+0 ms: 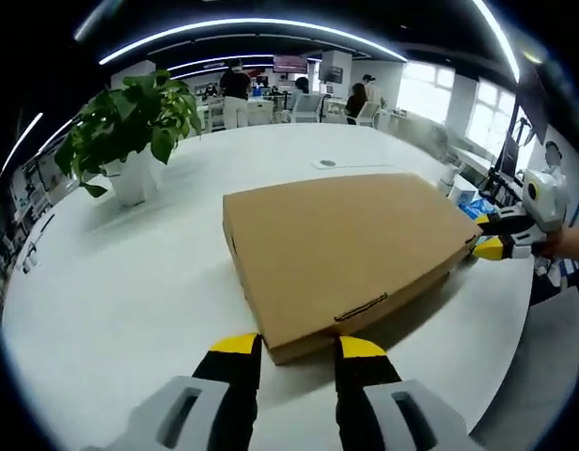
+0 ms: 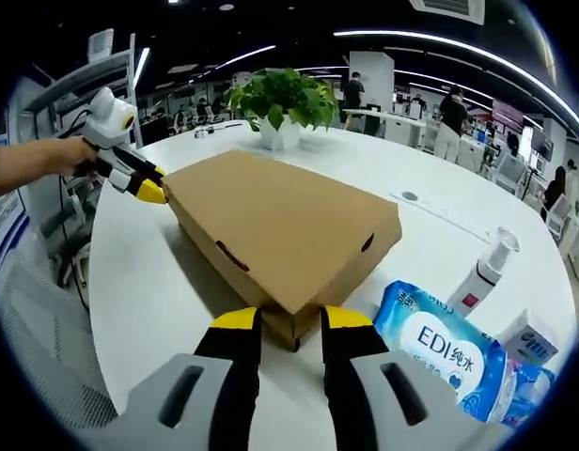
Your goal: Operate the shoe box by opening the lid, removing the specified soft item, and placing it in the target area until the item is outside and the box remains undamaged.
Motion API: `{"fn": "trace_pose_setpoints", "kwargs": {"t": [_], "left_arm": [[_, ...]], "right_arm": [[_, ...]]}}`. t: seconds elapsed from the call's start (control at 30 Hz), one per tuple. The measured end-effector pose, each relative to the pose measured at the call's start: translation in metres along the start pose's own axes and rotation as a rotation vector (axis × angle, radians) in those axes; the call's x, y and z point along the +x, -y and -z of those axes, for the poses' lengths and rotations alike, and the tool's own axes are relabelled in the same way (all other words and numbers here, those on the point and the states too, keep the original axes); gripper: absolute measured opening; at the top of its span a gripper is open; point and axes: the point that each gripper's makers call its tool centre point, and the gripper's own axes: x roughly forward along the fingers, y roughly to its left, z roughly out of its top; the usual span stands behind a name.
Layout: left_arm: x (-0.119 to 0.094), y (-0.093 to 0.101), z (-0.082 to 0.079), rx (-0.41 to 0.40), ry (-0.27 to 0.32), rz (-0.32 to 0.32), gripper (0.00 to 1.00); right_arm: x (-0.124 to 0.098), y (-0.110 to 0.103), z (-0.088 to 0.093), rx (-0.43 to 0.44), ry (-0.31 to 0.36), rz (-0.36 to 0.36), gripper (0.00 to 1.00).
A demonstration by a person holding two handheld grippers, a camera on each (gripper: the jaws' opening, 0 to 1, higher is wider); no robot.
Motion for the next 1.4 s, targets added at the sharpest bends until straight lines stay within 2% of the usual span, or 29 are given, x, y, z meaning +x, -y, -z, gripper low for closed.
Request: {"fn": "trace_pose_setpoints", "kwargs": {"t": [0.6,0.7,0.83,1.1,1.37,1.4], "left_arm": [[0.000,0.001,0.000,-0.008,0.010,-0.008,0.31],[-0.001,0.001,0.002,-0.030,0.010,-0.010,0.31],[-0.004,0.002,0.005,-0.033,0.016,-0.015,0.34],[-0.024,0.008,0.007,-0.035,0.052,-0.029,0.37],[-0.047,0.021,0.003,-0.026,0.111,-0.038,0.47],[-0.051,0.025,0.003,-0.020,0.118,-0.038,0.48]], "right_arm": [[0.001,0.003,0.000,-0.003,-0.008,-0.006,0.23],[0.000,0.002,0.000,0.026,-0.002,-0.016,0.25],[-0.004,0.003,-0.001,0.015,0.004,-0.001,0.29],[-0.028,0.012,-0.003,0.011,0.032,0.031,0.34],[-0.068,0.035,-0.001,0.033,0.079,0.097,0.43],[-0.078,0.041,0.000,0.041,0.087,0.115,0.44]]}}
